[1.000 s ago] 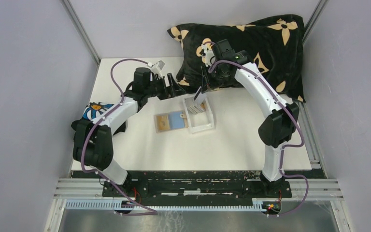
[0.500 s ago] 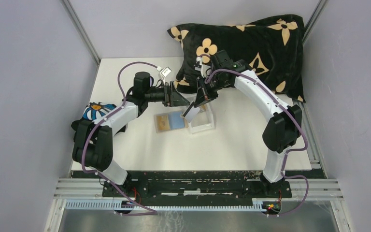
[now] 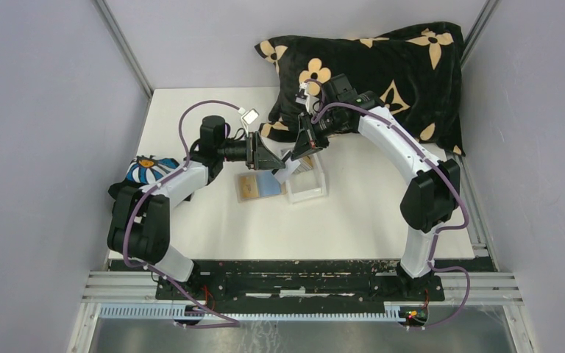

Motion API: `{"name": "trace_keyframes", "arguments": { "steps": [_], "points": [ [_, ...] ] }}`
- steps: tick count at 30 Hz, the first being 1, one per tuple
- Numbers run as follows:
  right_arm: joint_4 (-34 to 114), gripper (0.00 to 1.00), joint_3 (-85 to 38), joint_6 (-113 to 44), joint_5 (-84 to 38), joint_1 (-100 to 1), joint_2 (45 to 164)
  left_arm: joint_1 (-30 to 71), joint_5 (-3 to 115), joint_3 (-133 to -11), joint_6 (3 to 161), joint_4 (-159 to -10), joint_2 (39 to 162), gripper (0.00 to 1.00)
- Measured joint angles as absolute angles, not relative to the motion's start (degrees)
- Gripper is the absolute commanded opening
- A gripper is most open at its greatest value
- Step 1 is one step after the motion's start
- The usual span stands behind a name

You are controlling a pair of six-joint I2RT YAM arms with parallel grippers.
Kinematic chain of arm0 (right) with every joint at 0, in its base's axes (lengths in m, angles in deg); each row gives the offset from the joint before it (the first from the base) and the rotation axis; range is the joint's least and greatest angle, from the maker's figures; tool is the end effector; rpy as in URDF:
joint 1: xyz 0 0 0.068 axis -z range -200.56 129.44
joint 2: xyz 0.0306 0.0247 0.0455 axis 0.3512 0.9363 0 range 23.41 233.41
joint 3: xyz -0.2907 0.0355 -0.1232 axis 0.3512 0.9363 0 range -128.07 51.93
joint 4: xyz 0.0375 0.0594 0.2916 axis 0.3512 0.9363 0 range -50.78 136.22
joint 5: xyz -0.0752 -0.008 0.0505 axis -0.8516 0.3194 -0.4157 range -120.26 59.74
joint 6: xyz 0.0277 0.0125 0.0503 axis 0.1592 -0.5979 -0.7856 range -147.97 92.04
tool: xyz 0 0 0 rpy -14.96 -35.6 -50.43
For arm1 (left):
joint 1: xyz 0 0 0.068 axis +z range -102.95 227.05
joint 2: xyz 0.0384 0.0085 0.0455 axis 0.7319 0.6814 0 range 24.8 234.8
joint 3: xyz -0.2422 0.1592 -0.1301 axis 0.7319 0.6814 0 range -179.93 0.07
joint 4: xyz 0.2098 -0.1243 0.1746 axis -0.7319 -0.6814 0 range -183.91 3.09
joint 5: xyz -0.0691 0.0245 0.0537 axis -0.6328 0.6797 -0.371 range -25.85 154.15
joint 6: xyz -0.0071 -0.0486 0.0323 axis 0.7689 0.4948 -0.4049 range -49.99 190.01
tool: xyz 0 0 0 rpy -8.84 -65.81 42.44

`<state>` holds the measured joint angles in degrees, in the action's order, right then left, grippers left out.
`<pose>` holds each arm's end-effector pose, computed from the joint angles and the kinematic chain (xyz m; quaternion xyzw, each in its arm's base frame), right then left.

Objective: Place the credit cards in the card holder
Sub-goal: Pick up the credit card from the storage box.

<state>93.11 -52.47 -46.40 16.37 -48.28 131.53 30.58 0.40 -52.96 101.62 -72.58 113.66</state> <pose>0.3936 0.2416 0.3624 -0.1814 0.8701 0.4501 0.0867 0.3410 -0.1405 0.2709 0.2021 0.7350 -0.5933 0.2587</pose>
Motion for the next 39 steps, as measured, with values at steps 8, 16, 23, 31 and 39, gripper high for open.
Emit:
{"name": "trace_keyframes", "arguments": {
  "steps": [8,16,23,31,39],
  "points": [
    [92.2,0.01,-52.5,-47.7,18.8,-48.1,131.8,30.6,-2.2,-52.4,104.7,-69.0,113.7,0.37],
    [91.8,0.01,-52.4,-47.9,20.4,-47.2,132.4,31.1,-3.9,-52.1,106.8,-65.9,113.7,0.03],
    [90.1,0.38,-52.1,-48.9,21.5,-46.0,133.3,31.6,-3.8,-51.6,110.1,-62.1,114.4,0.03],
    [91.3,0.49,-53.9,-47.6,14.4,-45.7,136.0,34.2,7.3,-50.1,107.9,-70.1,114.1,0.03],
    [94.4,0.31,-63.6,-44.2,-0.8,-52.7,141.6,34.8,25.4,-45.5,106.8,-77.9,109.6,0.03]
  ]
}}
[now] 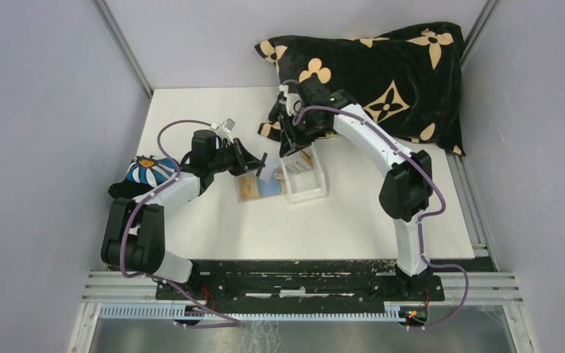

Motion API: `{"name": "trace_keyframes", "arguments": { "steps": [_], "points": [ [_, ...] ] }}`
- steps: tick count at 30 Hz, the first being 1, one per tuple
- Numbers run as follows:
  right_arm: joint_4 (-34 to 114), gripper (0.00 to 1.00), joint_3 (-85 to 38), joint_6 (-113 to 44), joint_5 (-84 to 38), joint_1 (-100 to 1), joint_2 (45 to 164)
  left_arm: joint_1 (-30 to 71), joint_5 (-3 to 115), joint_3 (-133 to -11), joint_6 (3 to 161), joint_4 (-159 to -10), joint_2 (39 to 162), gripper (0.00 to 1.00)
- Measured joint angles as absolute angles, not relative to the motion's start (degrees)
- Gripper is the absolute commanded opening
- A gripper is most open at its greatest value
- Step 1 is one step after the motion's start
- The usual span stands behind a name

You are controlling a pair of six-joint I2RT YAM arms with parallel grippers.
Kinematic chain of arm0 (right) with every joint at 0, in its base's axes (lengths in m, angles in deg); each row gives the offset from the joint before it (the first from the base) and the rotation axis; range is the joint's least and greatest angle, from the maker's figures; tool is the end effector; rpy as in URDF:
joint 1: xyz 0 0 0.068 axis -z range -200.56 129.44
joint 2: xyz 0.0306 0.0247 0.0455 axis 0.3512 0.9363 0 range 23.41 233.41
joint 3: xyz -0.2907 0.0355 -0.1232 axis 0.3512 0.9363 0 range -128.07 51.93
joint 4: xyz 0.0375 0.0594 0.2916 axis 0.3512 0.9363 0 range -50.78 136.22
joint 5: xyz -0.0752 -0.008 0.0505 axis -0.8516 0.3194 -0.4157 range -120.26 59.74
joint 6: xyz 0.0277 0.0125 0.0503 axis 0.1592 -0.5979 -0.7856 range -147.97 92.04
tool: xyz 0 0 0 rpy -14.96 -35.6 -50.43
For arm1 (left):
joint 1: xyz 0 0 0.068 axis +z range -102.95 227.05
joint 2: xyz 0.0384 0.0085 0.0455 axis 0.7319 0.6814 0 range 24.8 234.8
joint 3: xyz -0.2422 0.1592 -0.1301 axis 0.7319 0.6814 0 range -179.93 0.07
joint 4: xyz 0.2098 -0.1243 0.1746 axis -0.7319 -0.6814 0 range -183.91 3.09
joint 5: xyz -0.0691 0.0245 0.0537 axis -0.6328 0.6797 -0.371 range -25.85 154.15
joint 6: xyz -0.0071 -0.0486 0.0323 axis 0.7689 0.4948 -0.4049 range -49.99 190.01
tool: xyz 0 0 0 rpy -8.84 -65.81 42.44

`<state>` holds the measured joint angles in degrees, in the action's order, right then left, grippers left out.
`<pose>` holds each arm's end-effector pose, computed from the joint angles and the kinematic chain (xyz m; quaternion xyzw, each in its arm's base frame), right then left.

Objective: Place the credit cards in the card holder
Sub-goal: Pick up the credit card from the storage box, then insert the credit card into the card holder.

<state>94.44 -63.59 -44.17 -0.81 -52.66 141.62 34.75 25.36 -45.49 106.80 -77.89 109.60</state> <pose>0.4243 0.2907 0.3392 -0.1980 0.9108 0.3323 0.1440 0.3301 -0.0991 0.2341 -0.0117 0.8343 -0.4572 0.3080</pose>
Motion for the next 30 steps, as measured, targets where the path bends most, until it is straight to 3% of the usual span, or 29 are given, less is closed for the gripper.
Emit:
{"name": "trace_keyframes", "arguments": {
  "steps": [4,8,30],
  "points": [
    [94.1,0.13,-65.7,-44.1,-7.5,-57.4,144.5,34.8,32.4,-42.1,106.8,-79.3,107.2,0.03],
    [93.3,0.01,-65.7,-45.1,-12.4,-61.0,147.2,34.8,38.3,-37.4,107.0,-79.8,104.8,0.03],
    [93.3,0.01,-66.0,-47.6,-34.2,-63.5,155.5,34.8,46.1,-25.2,114.4,-66.4,102.8,0.03]
  ]
}}
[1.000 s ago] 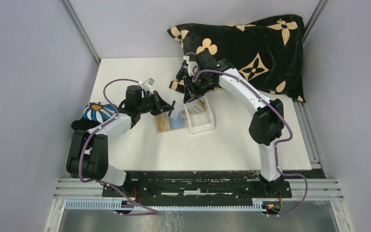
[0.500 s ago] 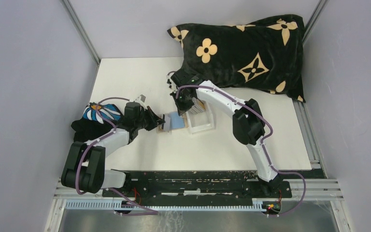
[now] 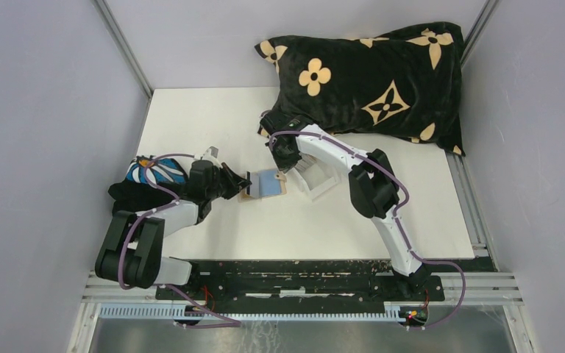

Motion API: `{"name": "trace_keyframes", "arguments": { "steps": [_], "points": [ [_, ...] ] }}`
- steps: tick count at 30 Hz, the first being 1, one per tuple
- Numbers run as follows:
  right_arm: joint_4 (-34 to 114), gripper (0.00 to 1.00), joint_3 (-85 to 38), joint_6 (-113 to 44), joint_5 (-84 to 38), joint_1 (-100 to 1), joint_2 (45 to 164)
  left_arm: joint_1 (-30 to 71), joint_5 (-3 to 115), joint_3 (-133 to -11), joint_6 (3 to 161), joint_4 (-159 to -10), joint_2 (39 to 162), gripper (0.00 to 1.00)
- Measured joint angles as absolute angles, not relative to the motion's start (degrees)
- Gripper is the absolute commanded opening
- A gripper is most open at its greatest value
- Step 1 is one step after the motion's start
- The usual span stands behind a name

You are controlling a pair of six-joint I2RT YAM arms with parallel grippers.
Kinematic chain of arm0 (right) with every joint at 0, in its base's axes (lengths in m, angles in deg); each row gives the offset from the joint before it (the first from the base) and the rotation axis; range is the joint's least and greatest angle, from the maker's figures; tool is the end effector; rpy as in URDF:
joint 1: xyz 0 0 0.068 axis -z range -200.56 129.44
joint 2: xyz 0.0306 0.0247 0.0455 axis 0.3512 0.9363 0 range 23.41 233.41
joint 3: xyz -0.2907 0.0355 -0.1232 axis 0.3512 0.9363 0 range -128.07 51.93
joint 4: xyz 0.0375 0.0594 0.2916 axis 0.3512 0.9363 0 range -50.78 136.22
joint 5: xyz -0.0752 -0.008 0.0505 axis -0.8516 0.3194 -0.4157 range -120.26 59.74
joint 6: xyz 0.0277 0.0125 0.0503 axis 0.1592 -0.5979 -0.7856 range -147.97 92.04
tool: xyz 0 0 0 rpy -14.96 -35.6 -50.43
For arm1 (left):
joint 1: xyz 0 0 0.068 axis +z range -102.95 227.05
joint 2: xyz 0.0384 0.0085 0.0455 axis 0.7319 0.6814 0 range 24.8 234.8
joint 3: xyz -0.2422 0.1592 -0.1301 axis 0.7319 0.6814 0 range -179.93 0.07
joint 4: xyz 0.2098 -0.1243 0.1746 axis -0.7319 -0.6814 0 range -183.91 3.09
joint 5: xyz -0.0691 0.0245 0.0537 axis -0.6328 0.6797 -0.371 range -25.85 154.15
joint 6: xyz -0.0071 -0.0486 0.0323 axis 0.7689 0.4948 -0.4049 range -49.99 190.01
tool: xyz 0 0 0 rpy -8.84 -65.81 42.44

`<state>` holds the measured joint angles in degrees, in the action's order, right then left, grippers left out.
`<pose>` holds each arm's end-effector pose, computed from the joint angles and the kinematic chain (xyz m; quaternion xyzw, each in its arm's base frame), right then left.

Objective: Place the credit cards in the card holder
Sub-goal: Insert the credit card into the card holder.

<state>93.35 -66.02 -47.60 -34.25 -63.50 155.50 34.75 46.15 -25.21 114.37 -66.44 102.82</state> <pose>0.4141 0.3811 0.2238 -0.1918 0.9626 0.0686 0.1788 0.2640 -0.0709 0.1647 -0.1663 0.8522 -0.3468 0.3547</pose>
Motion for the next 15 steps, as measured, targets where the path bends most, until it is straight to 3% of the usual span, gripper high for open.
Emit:
{"name": "trace_keyframes", "arguments": {
  "steps": [15],
  "points": [
    [94.0,0.01,-67.4,-47.6,-35.8,-62.8,155.7,34.8,46.1,-25.1,116.3,-60.2,107.9,0.03]
  ]
}}
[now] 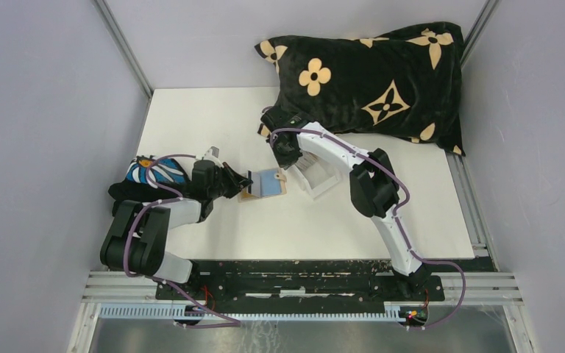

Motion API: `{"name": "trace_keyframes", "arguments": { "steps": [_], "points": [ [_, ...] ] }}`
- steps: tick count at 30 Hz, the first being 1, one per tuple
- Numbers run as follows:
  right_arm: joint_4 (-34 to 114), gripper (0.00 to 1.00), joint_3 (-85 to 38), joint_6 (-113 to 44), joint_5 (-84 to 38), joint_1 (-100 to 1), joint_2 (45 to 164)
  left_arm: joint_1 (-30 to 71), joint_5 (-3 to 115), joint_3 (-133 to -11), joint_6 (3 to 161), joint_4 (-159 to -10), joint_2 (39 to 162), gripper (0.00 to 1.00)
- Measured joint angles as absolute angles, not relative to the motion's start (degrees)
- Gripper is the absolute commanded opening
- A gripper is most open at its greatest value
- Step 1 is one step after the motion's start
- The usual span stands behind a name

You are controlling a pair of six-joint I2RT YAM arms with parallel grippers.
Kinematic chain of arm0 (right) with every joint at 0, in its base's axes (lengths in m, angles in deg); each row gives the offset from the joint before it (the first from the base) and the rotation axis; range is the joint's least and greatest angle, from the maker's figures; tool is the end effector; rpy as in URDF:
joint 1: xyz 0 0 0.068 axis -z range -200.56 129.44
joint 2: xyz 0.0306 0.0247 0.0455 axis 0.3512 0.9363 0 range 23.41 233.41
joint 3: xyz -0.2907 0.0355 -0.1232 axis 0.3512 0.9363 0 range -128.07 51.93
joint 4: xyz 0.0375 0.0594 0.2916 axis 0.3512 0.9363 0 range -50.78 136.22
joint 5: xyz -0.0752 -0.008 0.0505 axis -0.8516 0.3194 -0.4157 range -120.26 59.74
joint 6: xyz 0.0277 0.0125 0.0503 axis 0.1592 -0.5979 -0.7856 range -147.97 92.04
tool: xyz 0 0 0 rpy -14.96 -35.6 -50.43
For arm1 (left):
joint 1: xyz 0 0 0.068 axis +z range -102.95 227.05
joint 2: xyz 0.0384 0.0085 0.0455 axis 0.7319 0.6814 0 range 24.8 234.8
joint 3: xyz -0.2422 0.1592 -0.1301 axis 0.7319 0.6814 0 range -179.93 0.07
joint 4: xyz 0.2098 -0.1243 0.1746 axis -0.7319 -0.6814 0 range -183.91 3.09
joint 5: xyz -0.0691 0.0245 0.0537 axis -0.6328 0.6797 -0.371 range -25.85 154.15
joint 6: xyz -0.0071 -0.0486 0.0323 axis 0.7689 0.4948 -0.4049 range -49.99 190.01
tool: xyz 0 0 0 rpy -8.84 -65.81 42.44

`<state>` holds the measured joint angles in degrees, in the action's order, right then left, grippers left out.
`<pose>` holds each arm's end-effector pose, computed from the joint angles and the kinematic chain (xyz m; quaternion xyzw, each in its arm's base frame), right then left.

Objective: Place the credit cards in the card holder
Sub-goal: Insert the credit card into the card holder.

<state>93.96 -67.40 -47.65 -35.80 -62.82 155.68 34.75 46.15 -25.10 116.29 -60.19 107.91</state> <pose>0.4208 0.3766 0.2298 -0.1826 0.9628 0.0588 0.1902 0.2738 -0.0730 0.1518 -0.1781 0.8454 -0.3560 0.3561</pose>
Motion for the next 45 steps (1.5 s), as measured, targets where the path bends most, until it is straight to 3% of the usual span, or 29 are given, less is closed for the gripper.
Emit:
{"name": "trace_keyframes", "arguments": {
  "steps": [45],
  "points": [
    [95.8,0.01,-68.1,-47.7,-37.0,-62.8,160.3,34.8,44.3,-20.2,124.4,-39.9,118.0,0.03]
  ]
}}
